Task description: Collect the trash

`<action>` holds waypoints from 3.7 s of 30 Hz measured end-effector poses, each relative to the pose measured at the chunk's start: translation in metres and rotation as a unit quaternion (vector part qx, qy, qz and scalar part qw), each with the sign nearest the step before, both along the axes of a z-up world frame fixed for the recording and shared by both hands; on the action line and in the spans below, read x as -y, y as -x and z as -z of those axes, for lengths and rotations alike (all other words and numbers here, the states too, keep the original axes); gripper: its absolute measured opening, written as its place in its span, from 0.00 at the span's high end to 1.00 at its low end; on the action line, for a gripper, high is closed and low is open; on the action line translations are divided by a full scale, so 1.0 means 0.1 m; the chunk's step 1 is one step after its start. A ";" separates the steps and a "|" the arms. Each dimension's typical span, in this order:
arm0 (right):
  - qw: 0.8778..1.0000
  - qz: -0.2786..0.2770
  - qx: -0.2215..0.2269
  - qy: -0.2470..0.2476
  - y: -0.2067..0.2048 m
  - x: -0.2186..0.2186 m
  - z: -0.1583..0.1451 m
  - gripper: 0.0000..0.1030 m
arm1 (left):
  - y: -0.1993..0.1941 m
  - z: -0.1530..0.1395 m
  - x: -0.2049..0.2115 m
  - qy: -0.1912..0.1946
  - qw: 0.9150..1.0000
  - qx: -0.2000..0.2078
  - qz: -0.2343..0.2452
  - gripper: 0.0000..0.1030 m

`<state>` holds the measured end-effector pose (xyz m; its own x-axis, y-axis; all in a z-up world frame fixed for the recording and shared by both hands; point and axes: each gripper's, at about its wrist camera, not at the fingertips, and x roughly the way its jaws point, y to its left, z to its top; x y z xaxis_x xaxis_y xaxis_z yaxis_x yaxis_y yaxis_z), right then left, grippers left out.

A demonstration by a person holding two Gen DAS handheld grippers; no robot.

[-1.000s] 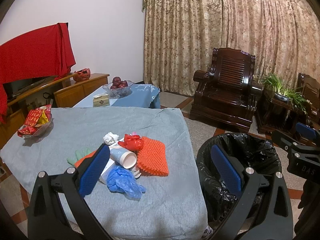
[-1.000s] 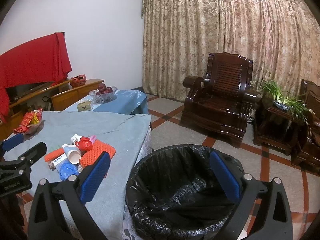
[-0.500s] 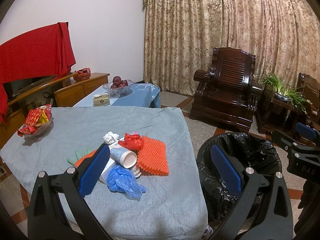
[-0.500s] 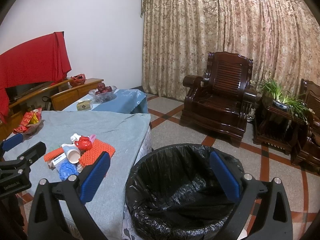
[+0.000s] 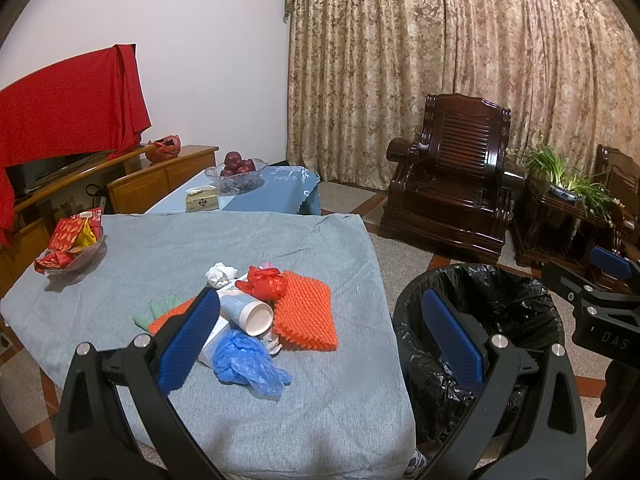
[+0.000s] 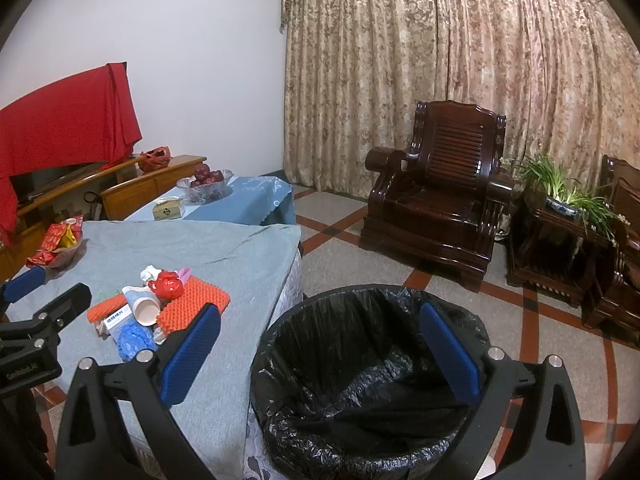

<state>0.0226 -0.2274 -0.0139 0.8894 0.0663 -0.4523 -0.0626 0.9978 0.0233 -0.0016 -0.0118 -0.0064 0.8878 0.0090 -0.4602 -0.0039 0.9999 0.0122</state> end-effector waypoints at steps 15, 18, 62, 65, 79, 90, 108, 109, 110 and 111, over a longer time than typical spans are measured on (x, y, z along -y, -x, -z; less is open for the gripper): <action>1.000 0.000 -0.002 -0.001 -0.01 0.00 0.00 0.06 | 0.00 0.00 0.01 0.000 1.000 -0.001 0.000 0.05; 1.000 0.000 -0.001 0.000 -0.01 0.00 0.00 0.06 | 0.00 0.00 0.01 -0.001 1.000 0.000 0.000 0.05; 0.981 -0.139 -0.135 0.018 -1.52 -1.71 1.35 0.20 | -0.73 0.73 -1.69 -0.021 0.990 -0.045 -0.132 0.05; 0.979 -0.136 -0.148 0.039 -1.63 -1.81 1.52 0.20 | -0.81 0.83 -1.73 -0.018 0.990 -0.054 -0.131 0.05; 0.958 -0.187 -0.214 0.026 -1.80 -1.96 1.86 0.74 | -1.10 1.06 -1.67 0.012 0.992 -0.081 -0.097 0.07; 0.966 -0.172 -0.193 0.016 -1.76 -1.71 1.53 0.89 | -1.48 1.16 -1.35 0.039 0.994 -0.099 -0.038 0.28; 0.974 -0.167 -0.156 0.004 -1.67 -1.44 1.21 0.89 | -1.80 1.30 -1.07 0.067 0.988 -0.136 0.005 1.00; 0.974 -0.167 -0.155 0.003 -1.66 -1.43 1.20 0.89 | -1.79 1.30 -1.07 0.068 0.988 -0.137 0.006 1.00; 0.974 -0.166 -0.152 0.001 -1.65 -1.41 1.18 0.89 | -1.78 1.30 -1.06 0.068 0.988 -0.138 0.008 1.00; 0.974 -0.166 -0.151 0.001 -1.64 -1.40 1.17 0.89 | -1.77 1.31 -1.06 0.067 0.988 -0.140 0.008 1.00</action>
<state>0.1862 -0.0875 -0.1309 0.6452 0.3279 -0.6901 -0.3732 0.9234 0.0898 0.1749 0.0939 -0.1378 0.7247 -0.0816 -0.6842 -0.0036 0.9925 -0.1221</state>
